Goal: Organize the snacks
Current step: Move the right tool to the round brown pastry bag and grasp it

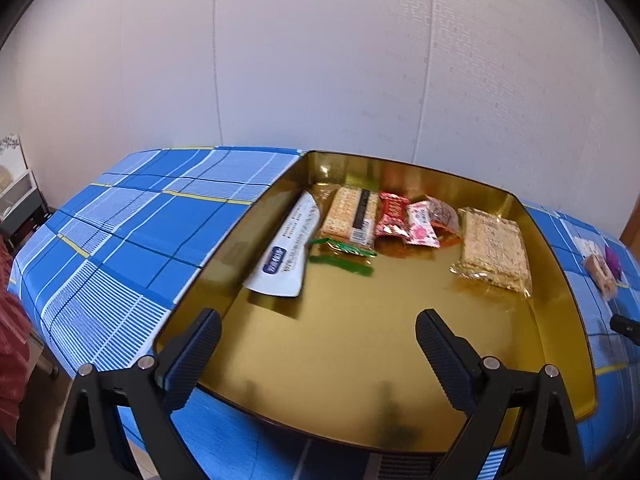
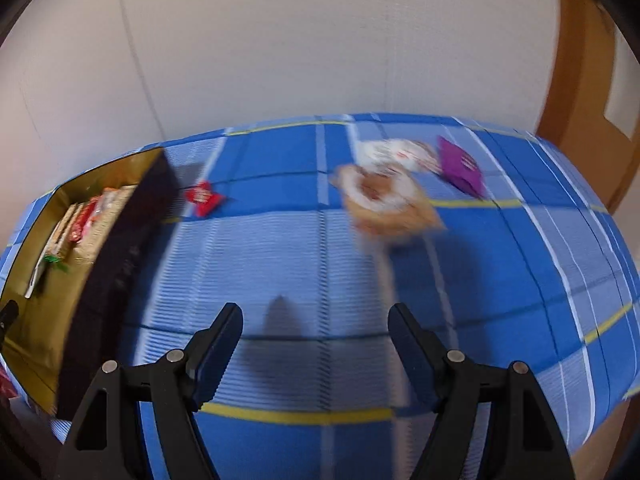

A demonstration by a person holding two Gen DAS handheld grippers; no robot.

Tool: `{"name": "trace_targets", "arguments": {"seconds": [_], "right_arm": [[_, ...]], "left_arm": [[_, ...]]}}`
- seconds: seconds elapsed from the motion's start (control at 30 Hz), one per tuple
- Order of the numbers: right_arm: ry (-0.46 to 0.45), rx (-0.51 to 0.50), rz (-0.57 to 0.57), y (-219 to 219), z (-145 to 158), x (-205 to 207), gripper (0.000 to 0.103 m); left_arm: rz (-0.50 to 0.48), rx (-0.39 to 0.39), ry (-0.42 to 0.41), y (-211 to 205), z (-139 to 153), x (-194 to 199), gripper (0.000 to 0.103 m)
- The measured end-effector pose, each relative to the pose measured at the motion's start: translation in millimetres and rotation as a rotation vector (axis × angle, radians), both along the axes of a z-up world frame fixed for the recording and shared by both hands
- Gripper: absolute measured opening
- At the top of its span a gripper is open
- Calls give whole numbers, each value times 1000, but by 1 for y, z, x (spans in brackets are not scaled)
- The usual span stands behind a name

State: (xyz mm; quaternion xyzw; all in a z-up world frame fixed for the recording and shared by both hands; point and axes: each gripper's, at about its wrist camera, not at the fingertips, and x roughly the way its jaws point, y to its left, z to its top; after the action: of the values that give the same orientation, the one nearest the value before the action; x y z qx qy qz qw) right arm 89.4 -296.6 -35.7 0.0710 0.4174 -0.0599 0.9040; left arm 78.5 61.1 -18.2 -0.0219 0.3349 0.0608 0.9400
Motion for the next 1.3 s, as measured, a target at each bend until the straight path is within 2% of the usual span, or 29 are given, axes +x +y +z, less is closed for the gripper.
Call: {"name": "trace_targets", "arguments": {"seconds": [0.27,0.4,0.47,0.63,0.87,1.03,1.17,1.3], "right_arm": [[-25,59,-90,-49,-18,-26,76],[-75,60,-89,-55,-23,-37,76],[-108,92,-92,-56,-19,-41,76],[-148,73,-104,-54,-14,-46,76],[-144,80,-109,-62,-14,-33,76],[-167,145,-116,-73,-10,-25,76],[-198,108,-67,-72,2,-4,85],[-185,55,-34,-73,14,30,86]], "left_arm": [[-30,25,-6,-12,4,-7,98],[-53,24,-12,-19,11,-12,98],[-71,34,-15,-26,15,-14,98],[-127,59,8,-53,26,-16,98],[-227,114,16,-97,35,-21,98],[-263,99,62,-115,33,-20,98],[-277,92,89,-130,32,-19,98],[-288,93,88,-139,35,-21,98]]}}
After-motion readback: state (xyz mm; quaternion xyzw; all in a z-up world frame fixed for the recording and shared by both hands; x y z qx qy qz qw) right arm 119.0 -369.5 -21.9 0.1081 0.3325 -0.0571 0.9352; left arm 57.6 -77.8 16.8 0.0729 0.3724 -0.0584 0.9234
